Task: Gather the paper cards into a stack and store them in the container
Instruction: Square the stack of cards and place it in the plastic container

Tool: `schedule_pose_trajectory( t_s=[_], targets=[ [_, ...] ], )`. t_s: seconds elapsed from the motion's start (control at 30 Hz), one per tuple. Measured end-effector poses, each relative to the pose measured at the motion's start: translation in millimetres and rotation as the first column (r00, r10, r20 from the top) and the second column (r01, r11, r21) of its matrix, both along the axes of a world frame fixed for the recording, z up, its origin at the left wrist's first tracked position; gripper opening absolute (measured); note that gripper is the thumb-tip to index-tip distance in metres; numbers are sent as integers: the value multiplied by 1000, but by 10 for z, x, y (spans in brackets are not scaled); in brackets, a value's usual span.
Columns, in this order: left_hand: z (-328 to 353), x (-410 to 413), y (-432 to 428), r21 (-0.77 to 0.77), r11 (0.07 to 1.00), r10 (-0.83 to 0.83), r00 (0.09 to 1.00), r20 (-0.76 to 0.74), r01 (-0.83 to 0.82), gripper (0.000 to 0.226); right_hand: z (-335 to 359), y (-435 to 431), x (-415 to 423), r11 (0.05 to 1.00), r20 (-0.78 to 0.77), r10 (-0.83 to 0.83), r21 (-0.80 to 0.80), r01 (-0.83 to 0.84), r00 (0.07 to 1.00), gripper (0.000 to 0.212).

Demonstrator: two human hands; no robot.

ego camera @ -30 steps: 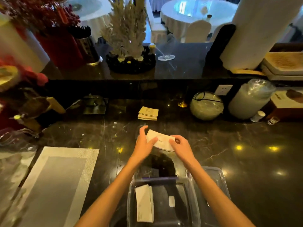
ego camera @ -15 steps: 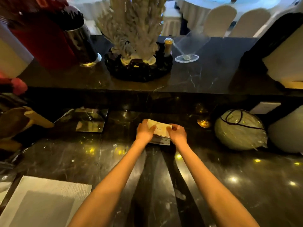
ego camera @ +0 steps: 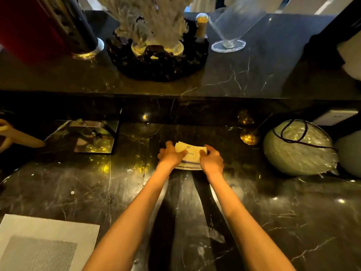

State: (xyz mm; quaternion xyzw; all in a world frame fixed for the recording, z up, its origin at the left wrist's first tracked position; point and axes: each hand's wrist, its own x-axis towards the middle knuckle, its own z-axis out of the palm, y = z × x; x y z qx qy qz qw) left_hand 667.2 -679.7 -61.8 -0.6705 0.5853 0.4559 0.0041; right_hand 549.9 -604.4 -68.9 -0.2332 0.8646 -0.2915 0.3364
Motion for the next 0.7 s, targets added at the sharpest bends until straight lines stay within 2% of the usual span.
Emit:
schedule_pose_trajectory(
  t_s=[0.1,0.2,0.33,0.43,0.53,0.63,0.7],
  targets=[
    [-8,60,4,81,987,148,984,-97,-140,74,43,43,-8,1000,39,17,19,-18,999,45],
    [-16,141,123,108,990,103,989,-109,-91,64,67,186,-27,994,143,77,-82,-66,987,40],
    [50,242,556,-109,988,76,963,-260,-107,55,101,567,76,969,90,135,-221,-113,987,43],
    [90,320,928,-328,938,-14,932,-362,-113,56,110,817,185,913,27,150,-387,-128,988,49],
    [66,350,1127,-501,861,-160,887,-434,-90,61,133,889,247,822,-159,216,-503,-267,963,67],
    [30,345,1143,-559,826,-192,894,-405,-76,57,47,874,290,794,-291,244,-488,-363,925,70],
    [-25,319,1137,-534,845,-194,909,-368,-36,54,-77,908,330,818,-289,250,-449,-361,924,67]
  ],
)
